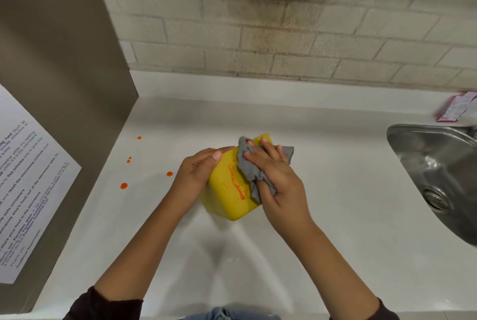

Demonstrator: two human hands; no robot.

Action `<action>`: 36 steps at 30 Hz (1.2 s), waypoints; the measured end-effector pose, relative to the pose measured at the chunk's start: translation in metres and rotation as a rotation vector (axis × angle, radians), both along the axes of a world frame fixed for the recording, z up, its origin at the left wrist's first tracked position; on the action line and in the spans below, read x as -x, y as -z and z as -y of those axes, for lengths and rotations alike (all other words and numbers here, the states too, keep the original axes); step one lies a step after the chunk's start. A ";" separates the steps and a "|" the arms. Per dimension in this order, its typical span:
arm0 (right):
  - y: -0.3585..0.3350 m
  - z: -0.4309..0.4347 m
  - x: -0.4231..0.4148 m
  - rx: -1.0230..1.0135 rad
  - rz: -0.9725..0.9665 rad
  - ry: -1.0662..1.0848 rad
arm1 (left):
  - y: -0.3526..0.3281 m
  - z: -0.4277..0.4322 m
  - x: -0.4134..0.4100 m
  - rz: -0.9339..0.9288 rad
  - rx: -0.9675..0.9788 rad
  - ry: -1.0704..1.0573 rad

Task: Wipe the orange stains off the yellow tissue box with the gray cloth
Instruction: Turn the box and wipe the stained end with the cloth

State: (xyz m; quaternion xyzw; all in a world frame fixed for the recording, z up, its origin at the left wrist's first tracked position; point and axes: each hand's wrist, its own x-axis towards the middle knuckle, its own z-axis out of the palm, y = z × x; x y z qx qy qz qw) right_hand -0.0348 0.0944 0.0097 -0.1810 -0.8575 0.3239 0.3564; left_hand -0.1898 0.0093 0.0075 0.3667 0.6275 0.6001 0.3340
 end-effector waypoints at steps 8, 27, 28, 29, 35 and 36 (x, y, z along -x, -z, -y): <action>-0.002 -0.002 -0.013 0.165 -0.089 0.062 | -0.001 0.000 -0.004 0.005 0.005 -0.008; -0.006 0.023 0.002 0.074 0.020 -0.093 | -0.004 0.000 -0.010 0.023 -0.008 -0.030; -0.003 0.023 -0.003 0.049 0.028 -0.131 | -0.004 0.001 -0.011 0.017 -0.022 -0.012; -0.001 0.021 -0.009 0.043 0.029 -0.156 | -0.004 0.001 -0.011 0.009 -0.027 0.004; -0.002 0.009 -0.015 0.178 -0.076 -0.042 | -0.005 0.000 -0.010 0.014 0.022 -0.031; -0.004 0.012 -0.009 0.178 -0.075 -0.032 | -0.006 -0.001 -0.010 0.025 0.032 -0.047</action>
